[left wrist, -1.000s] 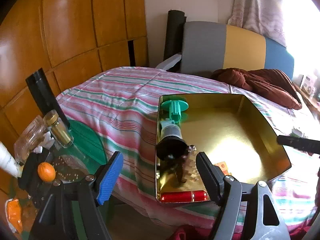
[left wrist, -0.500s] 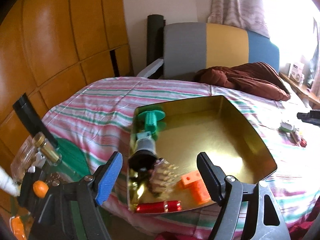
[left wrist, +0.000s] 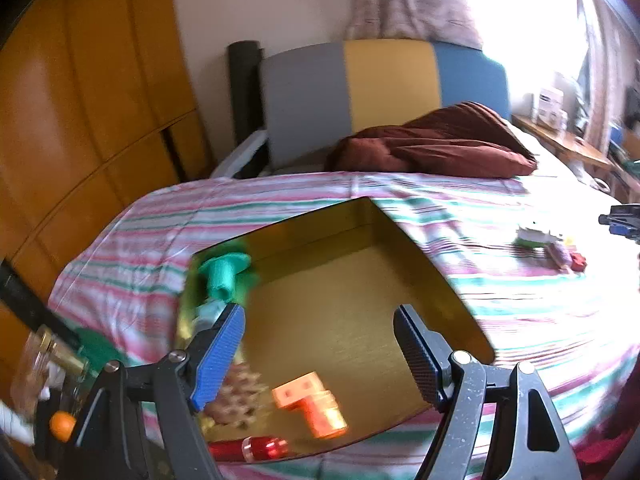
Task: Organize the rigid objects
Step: 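Move both tools back to the objects on the bedspread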
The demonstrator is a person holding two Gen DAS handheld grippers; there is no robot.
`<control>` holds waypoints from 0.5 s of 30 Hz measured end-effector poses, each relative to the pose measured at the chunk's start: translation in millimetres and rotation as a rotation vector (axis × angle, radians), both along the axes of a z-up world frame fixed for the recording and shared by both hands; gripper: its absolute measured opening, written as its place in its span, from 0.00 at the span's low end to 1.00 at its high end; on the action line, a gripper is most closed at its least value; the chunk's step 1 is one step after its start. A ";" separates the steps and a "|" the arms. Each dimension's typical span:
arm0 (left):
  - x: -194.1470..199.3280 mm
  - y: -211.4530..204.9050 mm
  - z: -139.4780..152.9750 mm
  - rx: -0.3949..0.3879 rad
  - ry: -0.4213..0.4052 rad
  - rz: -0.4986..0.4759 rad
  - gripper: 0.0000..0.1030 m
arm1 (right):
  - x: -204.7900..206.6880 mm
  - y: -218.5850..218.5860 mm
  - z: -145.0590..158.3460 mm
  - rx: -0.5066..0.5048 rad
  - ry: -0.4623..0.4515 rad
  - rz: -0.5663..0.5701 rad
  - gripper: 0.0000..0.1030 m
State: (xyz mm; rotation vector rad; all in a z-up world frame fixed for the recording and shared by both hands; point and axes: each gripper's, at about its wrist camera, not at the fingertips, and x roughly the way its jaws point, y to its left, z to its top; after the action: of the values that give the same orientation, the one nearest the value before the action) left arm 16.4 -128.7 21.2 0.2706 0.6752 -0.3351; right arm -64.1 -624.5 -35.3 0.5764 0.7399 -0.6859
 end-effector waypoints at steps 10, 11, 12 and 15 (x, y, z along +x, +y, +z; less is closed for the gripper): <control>-3.0 -90.8 -7.0 -0.008 0.063 -0.192 0.75 | -17.1 -40.3 -17.5 0.255 -0.116 -0.105 0.35; -3.9 -101.4 -9.4 -0.008 0.077 -0.214 0.75 | -17.7 -41.3 -18.3 0.265 -0.120 -0.113 0.35; -4.5 -110.3 -11.2 -0.010 0.088 -0.231 0.75 | -19.5 -42.3 -18.5 0.274 -0.126 -0.118 0.35; -7.1 -142.3 -18.7 -0.018 0.130 -0.293 0.75 | -25.0 -46.1 -21.1 0.316 -0.154 -0.139 0.35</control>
State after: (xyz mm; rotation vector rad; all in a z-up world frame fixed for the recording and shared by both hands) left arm 9.3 -271.1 2.5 0.3335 0.7616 -0.6425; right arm -89.1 -670.6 -56.5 0.9661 0.6723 -0.6483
